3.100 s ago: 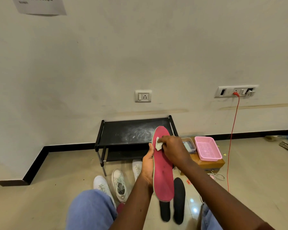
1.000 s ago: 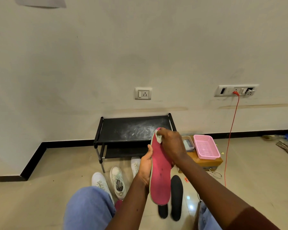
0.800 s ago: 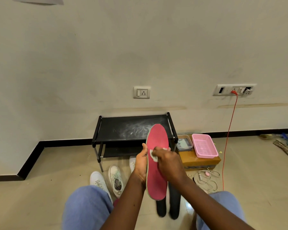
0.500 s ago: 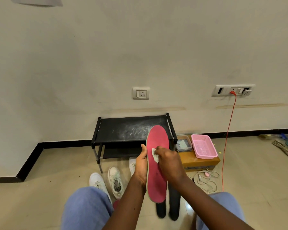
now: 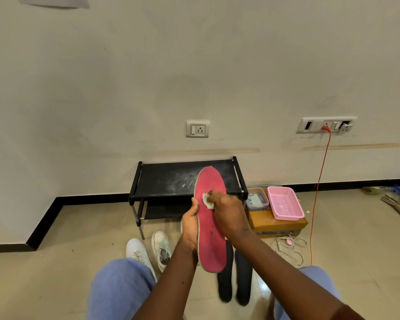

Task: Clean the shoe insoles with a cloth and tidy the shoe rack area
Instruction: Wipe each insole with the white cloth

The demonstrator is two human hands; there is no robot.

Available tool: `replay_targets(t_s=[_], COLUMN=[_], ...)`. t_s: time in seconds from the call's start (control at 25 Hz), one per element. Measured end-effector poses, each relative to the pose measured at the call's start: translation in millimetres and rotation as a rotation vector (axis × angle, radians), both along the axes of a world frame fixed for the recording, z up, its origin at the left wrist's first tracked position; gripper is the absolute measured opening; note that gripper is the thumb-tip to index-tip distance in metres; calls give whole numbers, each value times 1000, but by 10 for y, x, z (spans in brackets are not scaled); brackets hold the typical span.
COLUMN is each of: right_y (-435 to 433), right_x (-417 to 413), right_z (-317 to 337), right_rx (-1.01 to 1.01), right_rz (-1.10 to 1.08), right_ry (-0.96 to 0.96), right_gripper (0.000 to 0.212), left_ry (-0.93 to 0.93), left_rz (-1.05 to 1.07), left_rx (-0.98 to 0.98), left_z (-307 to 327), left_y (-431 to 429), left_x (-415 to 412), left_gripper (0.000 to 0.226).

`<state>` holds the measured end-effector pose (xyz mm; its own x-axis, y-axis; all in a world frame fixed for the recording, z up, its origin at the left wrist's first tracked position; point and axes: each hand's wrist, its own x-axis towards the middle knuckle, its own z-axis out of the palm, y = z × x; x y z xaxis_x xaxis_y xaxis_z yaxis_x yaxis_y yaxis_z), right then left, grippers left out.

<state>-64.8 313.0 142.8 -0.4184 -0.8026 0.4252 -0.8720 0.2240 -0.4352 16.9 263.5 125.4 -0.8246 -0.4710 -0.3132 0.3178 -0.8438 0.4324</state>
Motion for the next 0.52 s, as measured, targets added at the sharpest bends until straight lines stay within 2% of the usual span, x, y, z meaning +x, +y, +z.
replay_targets(t_s=[0.12,0.16,0.28,0.4,0.52], right_y=[183,255,517,678,705], right_x=[256,319,504,617,608], right_z=[-95,-111,-171,-321,-352], right_rx=[-12,-24,-48,-96,-78], right_rz=[81,96,141,166,174], right_ry=[-17,19,104,122,198], right_gripper=[37,35,12,27,37], left_ry=[40,30,24,53,65], left_rz=[5,15,64,121,83], left_rx=[82,103,137,125,109], left_z=[-32,-61,-90,-129,-128], left_y=[-55,-84,-152,-204,-194], left_x=[-28,-41,-56,-56,-52], left_gripper=[54,56,56,59,60])
